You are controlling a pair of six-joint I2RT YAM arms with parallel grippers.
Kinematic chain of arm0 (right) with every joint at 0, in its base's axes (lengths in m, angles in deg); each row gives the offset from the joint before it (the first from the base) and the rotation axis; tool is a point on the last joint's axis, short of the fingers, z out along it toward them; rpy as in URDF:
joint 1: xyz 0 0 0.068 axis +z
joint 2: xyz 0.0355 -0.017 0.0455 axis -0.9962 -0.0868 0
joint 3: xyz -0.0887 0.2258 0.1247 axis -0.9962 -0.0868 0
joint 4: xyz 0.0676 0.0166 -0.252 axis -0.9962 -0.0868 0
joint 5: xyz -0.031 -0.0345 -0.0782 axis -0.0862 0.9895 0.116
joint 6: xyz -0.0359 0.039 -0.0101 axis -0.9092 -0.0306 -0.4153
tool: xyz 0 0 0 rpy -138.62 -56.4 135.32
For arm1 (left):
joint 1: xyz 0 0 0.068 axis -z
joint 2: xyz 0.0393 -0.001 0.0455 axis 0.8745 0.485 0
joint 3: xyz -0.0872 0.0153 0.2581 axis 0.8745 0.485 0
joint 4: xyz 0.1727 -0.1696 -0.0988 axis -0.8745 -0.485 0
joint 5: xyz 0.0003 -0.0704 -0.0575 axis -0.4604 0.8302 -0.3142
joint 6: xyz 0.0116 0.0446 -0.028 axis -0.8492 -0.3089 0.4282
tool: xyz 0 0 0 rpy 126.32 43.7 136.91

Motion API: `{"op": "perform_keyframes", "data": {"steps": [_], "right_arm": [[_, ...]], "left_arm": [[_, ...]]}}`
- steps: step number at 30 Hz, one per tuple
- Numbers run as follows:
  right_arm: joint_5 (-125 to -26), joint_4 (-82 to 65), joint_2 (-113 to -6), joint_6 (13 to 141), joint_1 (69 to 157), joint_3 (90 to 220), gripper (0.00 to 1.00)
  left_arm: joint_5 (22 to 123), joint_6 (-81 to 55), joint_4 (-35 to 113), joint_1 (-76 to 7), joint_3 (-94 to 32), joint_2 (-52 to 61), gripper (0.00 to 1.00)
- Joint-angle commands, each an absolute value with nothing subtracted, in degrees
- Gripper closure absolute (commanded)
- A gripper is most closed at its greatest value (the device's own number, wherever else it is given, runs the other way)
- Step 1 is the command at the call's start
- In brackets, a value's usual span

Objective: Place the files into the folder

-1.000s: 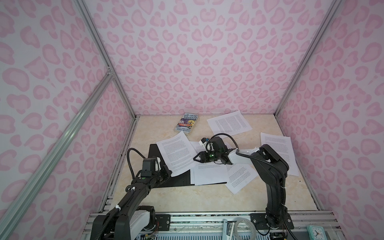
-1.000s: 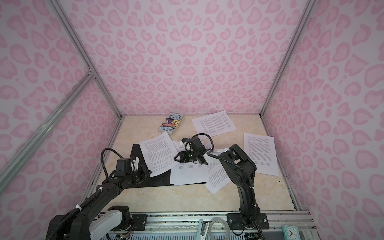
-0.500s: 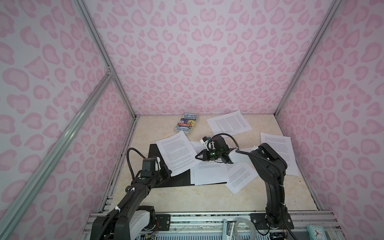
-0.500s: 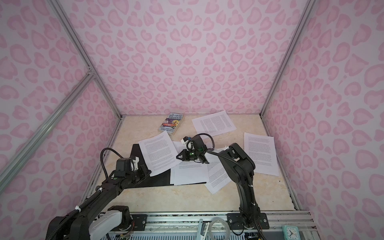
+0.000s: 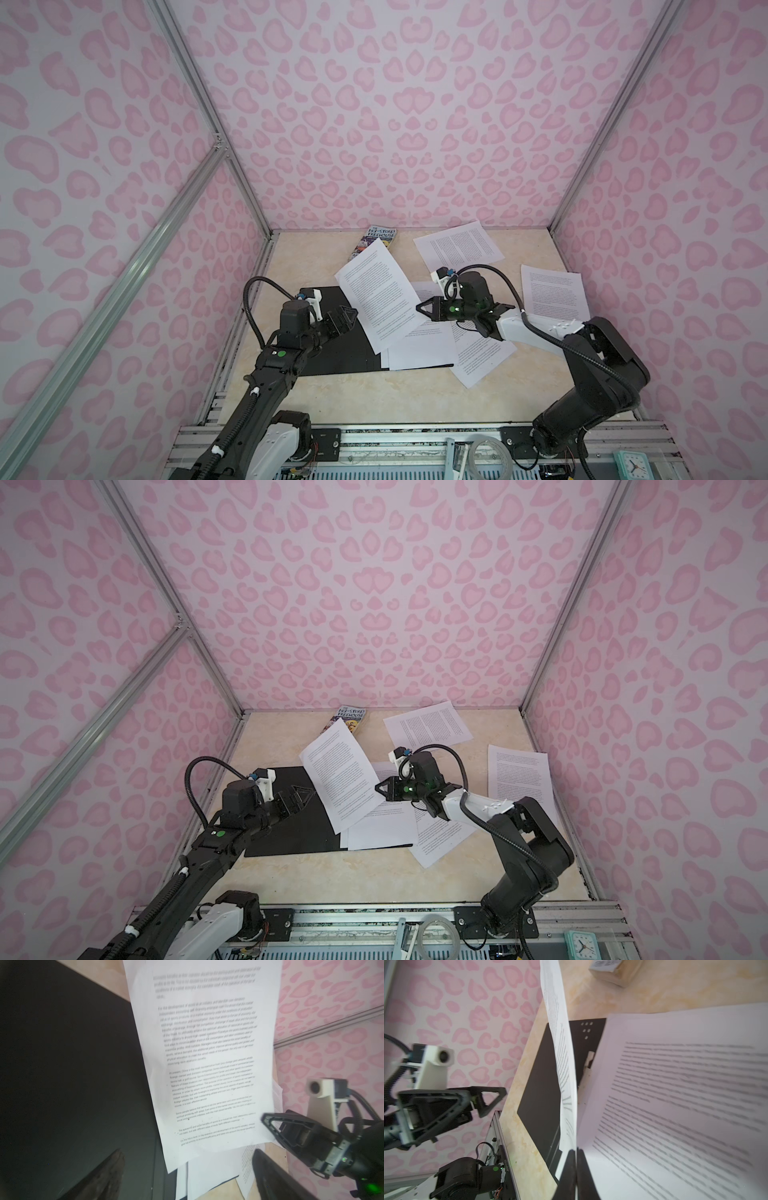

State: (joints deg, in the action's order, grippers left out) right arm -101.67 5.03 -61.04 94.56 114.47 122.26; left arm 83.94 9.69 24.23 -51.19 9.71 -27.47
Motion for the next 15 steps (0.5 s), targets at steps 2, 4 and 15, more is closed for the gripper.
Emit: {"op": "perform_keyframes", "data": {"steps": [2,4,15], "right_arm": [[-94.74,0.37,-52.56,94.81,109.9,115.09,1.0],[-92.86,-2.53,-48.38,93.57,107.66,112.66,1.0],[-92.09,-6.11,-44.99,89.97,105.67,107.05,1.0]], "left_arm": [[76.68,12.03,26.26,-45.05,5.95,-26.94,0.03],[73.49,11.73,28.88,-40.47,4.62,-24.87,0.03],[62.84,6.35,37.08,-30.87,10.26,-18.76,0.03]]}}
